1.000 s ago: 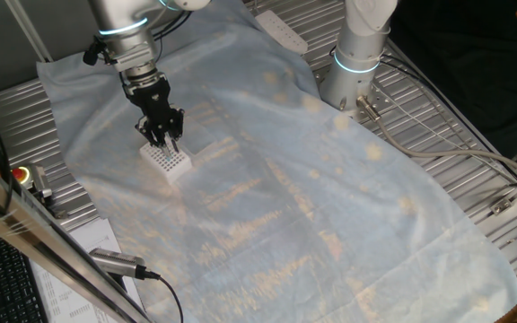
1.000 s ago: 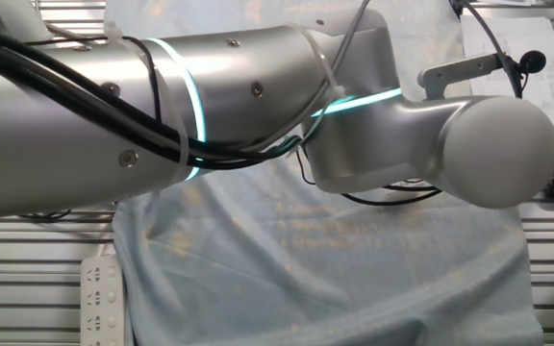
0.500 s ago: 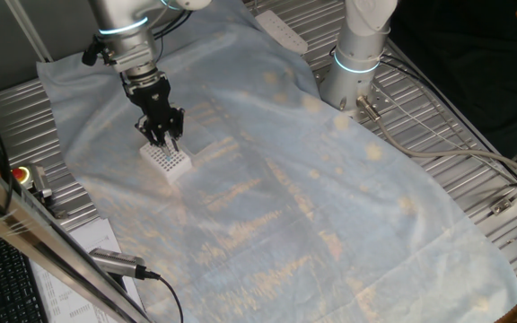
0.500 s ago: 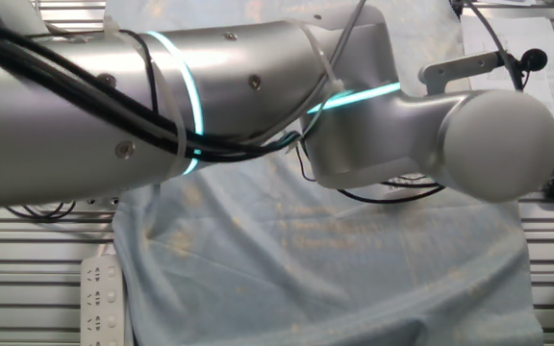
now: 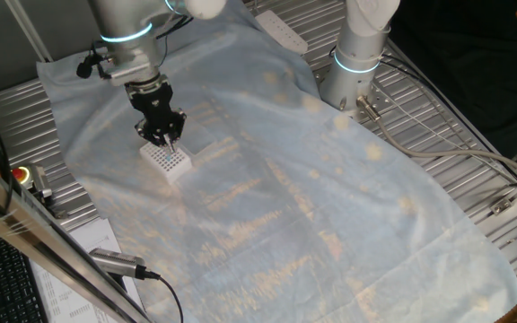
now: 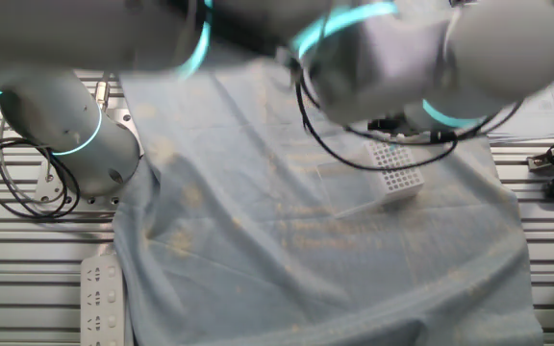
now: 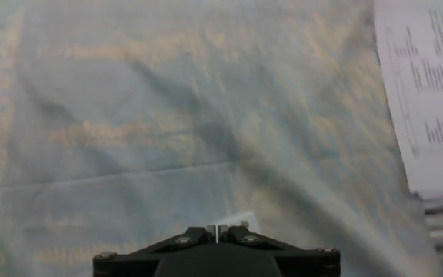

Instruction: Insert a medium pipette tip into the holder for medium pipette tips

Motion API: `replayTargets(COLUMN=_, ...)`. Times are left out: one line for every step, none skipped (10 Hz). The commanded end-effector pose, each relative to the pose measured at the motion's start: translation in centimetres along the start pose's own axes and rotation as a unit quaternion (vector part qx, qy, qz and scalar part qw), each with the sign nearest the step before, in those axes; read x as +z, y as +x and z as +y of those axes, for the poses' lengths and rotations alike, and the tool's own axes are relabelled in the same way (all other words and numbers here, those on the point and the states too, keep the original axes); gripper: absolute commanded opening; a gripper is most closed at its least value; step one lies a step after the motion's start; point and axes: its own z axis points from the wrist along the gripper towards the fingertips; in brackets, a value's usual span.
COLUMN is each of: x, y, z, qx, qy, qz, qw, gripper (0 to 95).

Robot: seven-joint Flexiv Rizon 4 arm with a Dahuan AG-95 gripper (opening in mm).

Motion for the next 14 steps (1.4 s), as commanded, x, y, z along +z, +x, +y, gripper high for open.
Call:
replayTargets(x=-0.5, y=0.5, z=-0.2, qx=0.327, qy=0.030, qz=0.083, qw=0.9409, gripper=0.0)
replayTargets(x=-0.9, y=0.8, z=0.0, qx=0.380, qy=0.040, qz=0.091, qw=0.9196, gripper=0.0)
replayTargets(x=-1.1, y=1.0, z=0.0, qx=0.410, qy=0.044, qz=0.093, qw=0.9060, gripper=0.0)
replayTargets(x=-1.4, y=1.3, z=0.1, qx=0.438, qy=0.043, qz=0.095, qw=0.8932, gripper=0.0)
replayTargets(x=-1.8, y=1.7, z=0.3, qx=0.465, qy=0.045, qz=0.097, qw=0.8789, gripper=0.0)
replayTargets(x=-1.9, y=1.8, z=0.3, qx=0.478, qy=0.049, qz=0.101, qw=0.8709, gripper=0.0)
replayTargets(x=-2.0, y=1.9, z=0.4, qx=0.492, qy=0.055, qz=0.110, qw=0.8617, gripper=0.0)
replayTargets(x=-2.0, y=2.1, z=0.5, qx=0.496, qy=0.055, qz=0.110, qw=0.8596, gripper=0.0)
replayTargets(x=-2.2, y=2.3, z=0.6, qx=0.497, qy=0.054, qz=0.111, qw=0.8587, gripper=0.0)
replayTargets(x=-2.4, y=2.6, z=0.7, qx=0.500, qy=0.054, qz=0.112, qw=0.8573, gripper=0.0)
replayTargets(x=-2.7, y=3.1, z=1.0, qx=0.501, qy=0.054, qz=0.112, qw=0.8564, gripper=0.0)
replayTargets(x=-3.0, y=3.6, z=1.4, qx=0.502, qy=0.054, qz=0.115, qw=0.8555, gripper=0.0)
replayTargets(x=-3.0, y=3.6, z=1.4, qx=0.504, qy=0.056, qz=0.116, qw=0.8542, gripper=0.0)
replayTargets(x=-3.0, y=3.6, z=1.4, qx=0.501, qy=0.057, qz=0.116, qw=0.8558, gripper=0.0)
